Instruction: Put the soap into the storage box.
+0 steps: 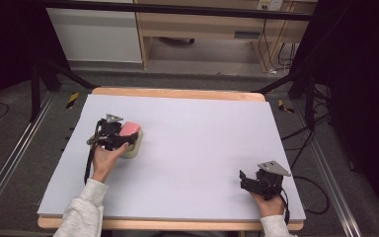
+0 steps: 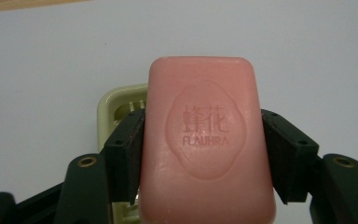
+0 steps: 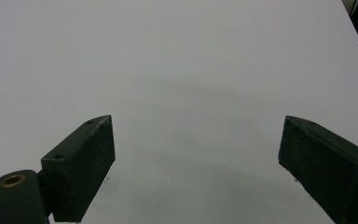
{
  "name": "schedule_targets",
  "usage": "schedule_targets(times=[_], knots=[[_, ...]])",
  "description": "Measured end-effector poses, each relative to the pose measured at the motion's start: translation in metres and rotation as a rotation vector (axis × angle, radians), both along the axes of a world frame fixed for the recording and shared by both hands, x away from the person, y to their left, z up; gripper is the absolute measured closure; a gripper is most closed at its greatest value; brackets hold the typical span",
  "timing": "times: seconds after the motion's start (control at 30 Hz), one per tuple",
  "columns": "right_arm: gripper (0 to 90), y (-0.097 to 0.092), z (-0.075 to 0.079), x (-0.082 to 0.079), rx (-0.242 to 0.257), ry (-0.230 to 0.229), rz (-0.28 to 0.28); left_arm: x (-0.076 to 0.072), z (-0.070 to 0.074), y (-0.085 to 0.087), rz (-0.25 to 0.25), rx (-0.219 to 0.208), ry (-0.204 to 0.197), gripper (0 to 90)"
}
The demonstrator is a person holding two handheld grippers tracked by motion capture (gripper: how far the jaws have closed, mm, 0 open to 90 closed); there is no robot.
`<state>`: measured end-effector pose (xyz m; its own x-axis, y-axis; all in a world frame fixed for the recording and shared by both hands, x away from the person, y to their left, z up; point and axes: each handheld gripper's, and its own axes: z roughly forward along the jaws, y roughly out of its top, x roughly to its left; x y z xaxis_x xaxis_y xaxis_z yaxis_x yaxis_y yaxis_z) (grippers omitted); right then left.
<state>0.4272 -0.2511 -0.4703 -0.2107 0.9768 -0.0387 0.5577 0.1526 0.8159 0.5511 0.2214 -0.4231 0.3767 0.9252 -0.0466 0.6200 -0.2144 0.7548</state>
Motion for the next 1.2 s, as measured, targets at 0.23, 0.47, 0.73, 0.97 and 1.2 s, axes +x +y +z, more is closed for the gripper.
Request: schedule_targets(times=[0.23, 0.47, 0.73, 0.97, 1.2], knots=[[10.8, 0.000, 0.000, 0.000, 0.002, 0.002, 0.002, 0.005, -0.006, 0.004, 0.015, -0.004, 0.010, 37.0], [10.8, 0.000, 0.000, 0.000, 0.000, 0.006, 0.003, 0.009, -0.011, 0.007, 0.026, -0.008, 0.016, 37.0], [10.9, 0.000, -0.001, 0.001, -0.001, 0.006, 0.000, 0.013, -0.017, 0.006, 0.033, 0.009, 0.022, 37.0], [10.8, 0.000, -0.001, 0.001, -0.003, 0.007, 0.001, 0.015, -0.022, 0.008, 0.041, 0.018, 0.034, 37.0], [10.9, 0.000, -0.001, 0.001, -0.005, 0.005, 0.002, 0.015, -0.026, 0.006, 0.040, 0.031, 0.041, 37.0]])
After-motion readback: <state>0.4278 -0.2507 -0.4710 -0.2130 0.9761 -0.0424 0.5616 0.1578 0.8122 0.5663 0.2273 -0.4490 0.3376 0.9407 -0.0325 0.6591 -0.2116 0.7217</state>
